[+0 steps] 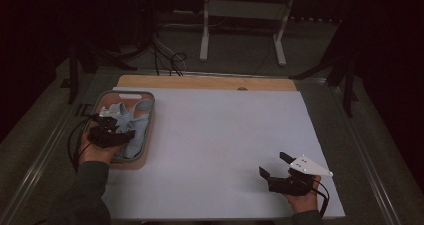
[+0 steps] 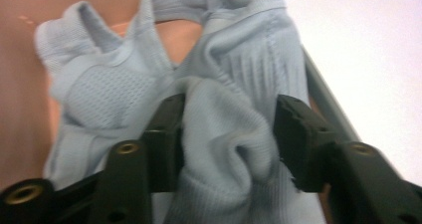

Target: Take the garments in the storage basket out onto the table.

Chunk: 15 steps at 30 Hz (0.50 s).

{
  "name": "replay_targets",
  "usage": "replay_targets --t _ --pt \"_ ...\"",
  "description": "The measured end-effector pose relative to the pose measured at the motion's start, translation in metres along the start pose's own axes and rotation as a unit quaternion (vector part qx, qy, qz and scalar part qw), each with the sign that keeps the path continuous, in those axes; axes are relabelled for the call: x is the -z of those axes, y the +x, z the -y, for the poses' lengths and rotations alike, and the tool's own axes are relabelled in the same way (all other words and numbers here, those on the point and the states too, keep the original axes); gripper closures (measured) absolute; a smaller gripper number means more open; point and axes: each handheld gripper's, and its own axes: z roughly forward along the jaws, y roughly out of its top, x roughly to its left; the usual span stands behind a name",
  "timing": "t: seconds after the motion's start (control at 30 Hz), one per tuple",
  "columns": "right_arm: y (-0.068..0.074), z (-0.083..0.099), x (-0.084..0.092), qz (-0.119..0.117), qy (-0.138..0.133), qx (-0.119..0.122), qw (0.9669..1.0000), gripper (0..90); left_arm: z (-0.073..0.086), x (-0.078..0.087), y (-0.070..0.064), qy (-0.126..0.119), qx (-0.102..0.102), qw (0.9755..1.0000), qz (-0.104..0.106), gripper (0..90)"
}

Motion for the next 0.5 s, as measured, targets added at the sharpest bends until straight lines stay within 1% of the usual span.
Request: replay_targets --t 0.1,0.2,0.23,0.3,0.37,0.43,0.5 --pt "0.0 0.0 0.0 0.0 0.0 0.0 1.0 7.9 -0.002 -0.005 -0.005 0.009 -0.009 0.9999 -0.002 32.6" --pt "0.0 0.0 0.0 0.0 0.0 0.0 1.0 7.9 -0.004 -0.009 -0.008 0.015 -0.009 0.9997 -0.018 21.0" --pt "0.0 0.0 0.0 0.0 0.0 0.0 1.0 7.9 -0.005 -0.01 -0.009 0.019 -0.009 0.9995 -0.025 18.3" --pt "0.0 0.0 0.0 0.0 0.0 0.0 1.0 8.0 -0.006 -0.014 -0.009 0.024 -0.008 0.9993 -0.028 15.3" --pt "0.0 0.0 0.0 0.0 0.0 0.001 1.0 8.0 -0.008 -0.017 -0.009 0.034 -0.006 0.9988 -0.035 11.5" --pt "0.0 0.0 0.0 0.0 0.0 0.0 1.0 7.9 -0.01 -0.022 -0.009 0.047 -0.007 0.9979 -0.044 7.8" --pt "0.0 0.0 0.0 0.0 0.0 0.0 1.0 8.0 -0.012 -0.025 -0.008 0.056 -0.001 0.9969 -0.056 3.9"
